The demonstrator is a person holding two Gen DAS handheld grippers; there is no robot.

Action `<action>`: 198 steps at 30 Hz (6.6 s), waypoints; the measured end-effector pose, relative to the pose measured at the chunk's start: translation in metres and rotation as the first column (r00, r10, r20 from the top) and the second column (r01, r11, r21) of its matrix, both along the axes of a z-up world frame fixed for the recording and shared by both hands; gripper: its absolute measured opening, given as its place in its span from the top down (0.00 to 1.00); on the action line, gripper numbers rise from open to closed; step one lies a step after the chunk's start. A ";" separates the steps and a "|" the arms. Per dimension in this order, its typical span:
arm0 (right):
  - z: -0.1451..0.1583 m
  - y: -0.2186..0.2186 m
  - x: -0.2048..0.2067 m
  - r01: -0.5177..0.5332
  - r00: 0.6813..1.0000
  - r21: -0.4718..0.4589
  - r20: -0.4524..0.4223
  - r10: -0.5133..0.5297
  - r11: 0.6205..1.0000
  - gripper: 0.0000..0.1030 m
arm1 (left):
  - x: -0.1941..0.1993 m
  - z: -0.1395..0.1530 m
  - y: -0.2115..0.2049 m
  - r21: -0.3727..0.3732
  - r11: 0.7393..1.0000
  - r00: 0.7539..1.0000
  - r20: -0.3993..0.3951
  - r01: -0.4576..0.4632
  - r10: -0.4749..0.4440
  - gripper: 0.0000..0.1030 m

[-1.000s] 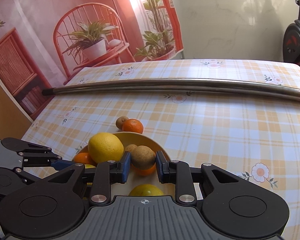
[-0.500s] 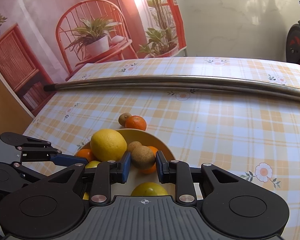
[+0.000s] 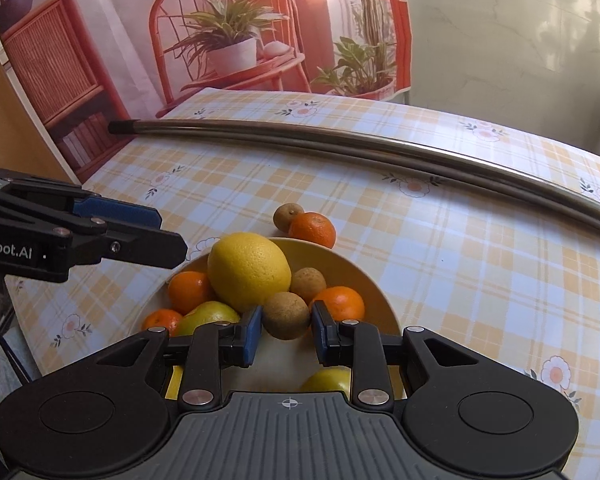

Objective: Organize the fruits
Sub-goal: 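Lower the grapefruit onto the plate with the left tool while the right tool releases the kiwi, then grasp a brown kiwi with the left tool while the right tool grasps a tangerine, then carry the kiwi with the left tool while the right tool carries the tangerine to the plate, then lower the kiwi onto the plate with the left tool while the right tool releases the tangerine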

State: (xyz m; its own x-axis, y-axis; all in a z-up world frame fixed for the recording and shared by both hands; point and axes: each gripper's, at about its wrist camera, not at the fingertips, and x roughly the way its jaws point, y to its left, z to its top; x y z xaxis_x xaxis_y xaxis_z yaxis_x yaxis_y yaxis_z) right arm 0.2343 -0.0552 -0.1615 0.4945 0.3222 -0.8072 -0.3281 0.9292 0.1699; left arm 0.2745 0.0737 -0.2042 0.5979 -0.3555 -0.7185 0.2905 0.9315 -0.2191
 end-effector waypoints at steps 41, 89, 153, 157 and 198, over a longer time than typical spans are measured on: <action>-0.010 0.001 0.096 -0.003 0.999 -0.015 -0.037 0.002 1.000 0.69 | 0.029 -0.004 0.036 -0.055 0.985 0.986 0.021 -0.163 0.165 0.52; -0.005 -0.087 0.033 0.258 0.965 0.088 0.030 -0.261 0.962 0.68 | 0.100 -0.066 -0.032 -0.090 0.994 0.980 -0.193 -0.054 0.036 0.54; 0.017 -0.060 -0.034 0.190 0.980 0.111 0.039 -0.195 0.976 0.68 | -0.031 -0.021 -0.044 -0.097 0.994 0.998 0.037 0.049 -0.046 0.75; 0.015 -0.054 -0.034 0.166 0.985 0.113 0.031 -0.171 0.980 0.68 | -0.032 -0.023 -0.041 -0.108 0.994 0.999 0.026 0.033 -0.030 0.75; 0.002 -0.041 -0.021 0.137 0.990 0.124 -0.002 -0.138 0.983 0.67 | -0.037 -0.024 -0.042 -0.094 0.995 1.000 -0.003 -0.020 0.020 0.75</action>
